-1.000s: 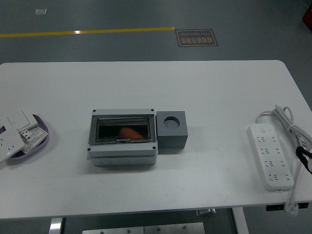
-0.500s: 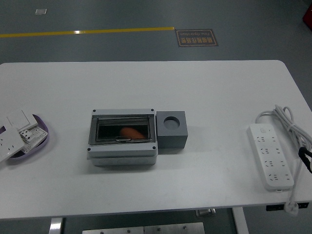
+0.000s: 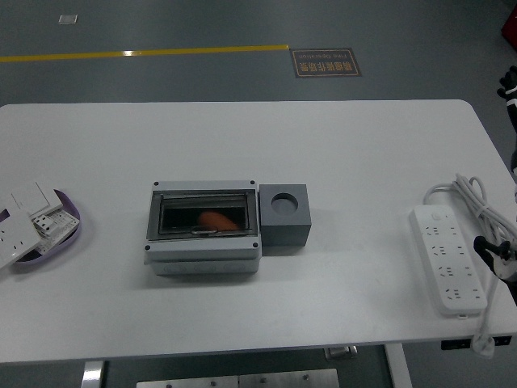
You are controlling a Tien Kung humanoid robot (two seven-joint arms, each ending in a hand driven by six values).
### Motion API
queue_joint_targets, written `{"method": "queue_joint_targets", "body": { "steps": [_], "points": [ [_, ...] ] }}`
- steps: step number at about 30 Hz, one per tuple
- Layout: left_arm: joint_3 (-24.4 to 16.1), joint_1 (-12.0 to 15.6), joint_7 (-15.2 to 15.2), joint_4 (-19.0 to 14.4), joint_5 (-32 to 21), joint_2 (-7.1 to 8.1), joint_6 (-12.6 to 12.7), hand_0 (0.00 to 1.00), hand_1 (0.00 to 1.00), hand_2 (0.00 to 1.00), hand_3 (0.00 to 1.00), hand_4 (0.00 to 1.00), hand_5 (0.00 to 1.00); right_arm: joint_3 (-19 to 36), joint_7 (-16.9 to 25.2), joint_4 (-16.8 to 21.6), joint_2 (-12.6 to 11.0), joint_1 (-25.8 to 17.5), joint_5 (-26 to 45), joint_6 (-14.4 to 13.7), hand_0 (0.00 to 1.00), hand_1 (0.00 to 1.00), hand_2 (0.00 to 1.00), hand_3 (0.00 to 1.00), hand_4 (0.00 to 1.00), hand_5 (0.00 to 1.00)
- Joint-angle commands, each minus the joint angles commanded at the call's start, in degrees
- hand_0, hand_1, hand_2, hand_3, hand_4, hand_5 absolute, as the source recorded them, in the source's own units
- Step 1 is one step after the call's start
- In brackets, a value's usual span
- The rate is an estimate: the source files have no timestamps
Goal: Pick up the cylinder from the cube,place it in the box,flap close box
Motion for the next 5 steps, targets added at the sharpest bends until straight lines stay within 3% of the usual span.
{"method": "queue_joint_targets", "body": {
  "steps": [5],
  "points": [
    [0.2, 0.2, 0.0, 0.1, -0.3, -0.08, 0.0, 0.595, 0.621, 0.613, 0.626, 0.669, 0.24, -0.7, -0.1, -0.1, 0.0, 0.3, -0.2, 0.0, 0.708, 0.653, 0.684, 0.795, 0.82, 0.31]
  ]
}}
